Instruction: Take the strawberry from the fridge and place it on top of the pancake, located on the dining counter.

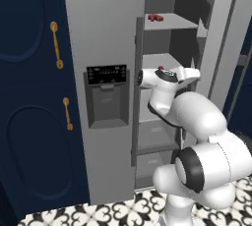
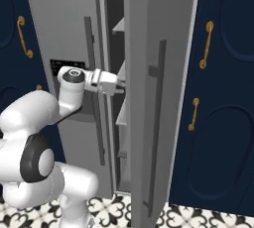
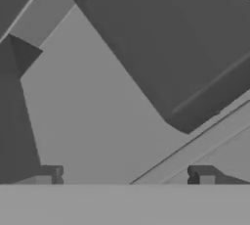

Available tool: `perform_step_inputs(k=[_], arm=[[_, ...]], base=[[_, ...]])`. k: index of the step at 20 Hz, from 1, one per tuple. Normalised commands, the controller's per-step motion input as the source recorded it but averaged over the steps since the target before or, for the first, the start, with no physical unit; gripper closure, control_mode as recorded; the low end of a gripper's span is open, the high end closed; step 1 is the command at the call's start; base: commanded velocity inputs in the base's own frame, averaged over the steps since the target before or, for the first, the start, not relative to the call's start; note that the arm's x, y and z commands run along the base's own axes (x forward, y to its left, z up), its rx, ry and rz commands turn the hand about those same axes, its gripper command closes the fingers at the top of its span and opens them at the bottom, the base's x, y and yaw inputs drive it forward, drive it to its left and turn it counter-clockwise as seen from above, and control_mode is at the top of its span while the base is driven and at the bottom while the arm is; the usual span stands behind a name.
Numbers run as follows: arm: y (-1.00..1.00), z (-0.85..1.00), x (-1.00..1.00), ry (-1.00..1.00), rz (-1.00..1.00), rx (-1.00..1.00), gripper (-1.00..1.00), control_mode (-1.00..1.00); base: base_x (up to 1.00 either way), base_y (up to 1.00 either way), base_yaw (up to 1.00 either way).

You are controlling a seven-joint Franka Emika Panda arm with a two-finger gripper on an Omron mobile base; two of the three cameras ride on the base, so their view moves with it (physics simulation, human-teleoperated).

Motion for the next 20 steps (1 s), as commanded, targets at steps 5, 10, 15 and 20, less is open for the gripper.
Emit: perform_step_inputs(k=[5,10,15,20], arm=[[-0.95,-0.02,-0.01,0.00,-0.11,0.00,-1.00,-1.00],[-0.96,-0.01,0.00,0.00,-0.08,0.00,-1.00,-1.00],[-0.96,0.00,0.00,0.00,-0.04,0.01,-1.00,-1.00],[-0.78,0.00,0.00,0.00,-0.01,0.01,-1.00,-1.00]], base=[[0.00,0.00,0.00],[0.00,0.00,0.00],[0.00,0.00,0.00],[0.00,0.00,0.00]])
